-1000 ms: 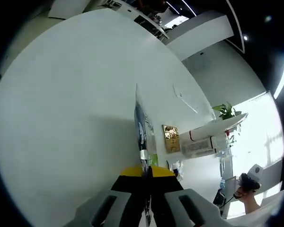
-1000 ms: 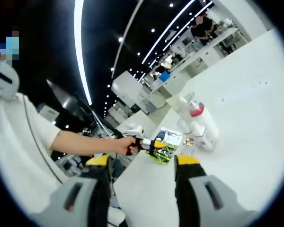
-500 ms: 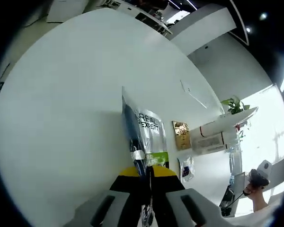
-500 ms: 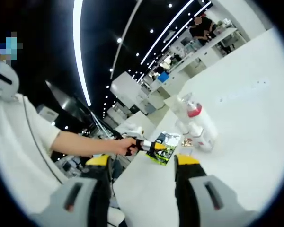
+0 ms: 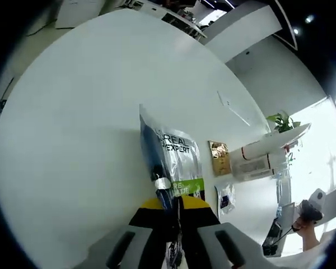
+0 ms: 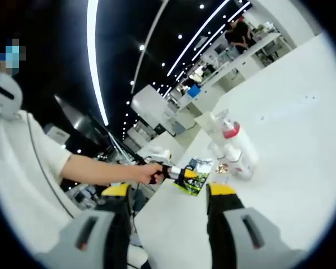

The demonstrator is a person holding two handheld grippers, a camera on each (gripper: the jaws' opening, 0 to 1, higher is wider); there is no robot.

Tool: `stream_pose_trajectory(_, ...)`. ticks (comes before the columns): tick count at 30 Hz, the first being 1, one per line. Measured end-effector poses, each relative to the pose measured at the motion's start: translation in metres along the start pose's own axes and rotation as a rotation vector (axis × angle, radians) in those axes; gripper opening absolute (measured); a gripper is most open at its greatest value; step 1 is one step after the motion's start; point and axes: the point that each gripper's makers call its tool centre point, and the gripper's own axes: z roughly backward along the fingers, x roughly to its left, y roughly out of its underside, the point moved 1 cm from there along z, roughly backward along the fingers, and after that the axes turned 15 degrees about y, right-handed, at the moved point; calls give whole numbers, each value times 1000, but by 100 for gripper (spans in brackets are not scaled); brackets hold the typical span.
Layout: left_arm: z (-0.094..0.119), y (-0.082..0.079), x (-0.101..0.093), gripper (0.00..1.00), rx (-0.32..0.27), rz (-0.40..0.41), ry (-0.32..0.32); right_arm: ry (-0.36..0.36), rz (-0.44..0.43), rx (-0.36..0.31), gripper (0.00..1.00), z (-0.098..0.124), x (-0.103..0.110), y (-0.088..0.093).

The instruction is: Arrange the skincare products in the storage area until every visible bottle or jar stands upright without overlapping.

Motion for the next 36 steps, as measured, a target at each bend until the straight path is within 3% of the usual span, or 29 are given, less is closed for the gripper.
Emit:
stream_pose_trajectory(26,17,-4,5,19,30,-82,-123,-5,9,-11,52,5,4,1)
stream_pose_trajectory(33,26,-11,5,20,-1,-99,-149,-4,8,-15,52,6,4,1)
stream_pose_trajectory(36,31,-21,4,21,-25,-153,-174,-6,9,-16,52,6,5,2)
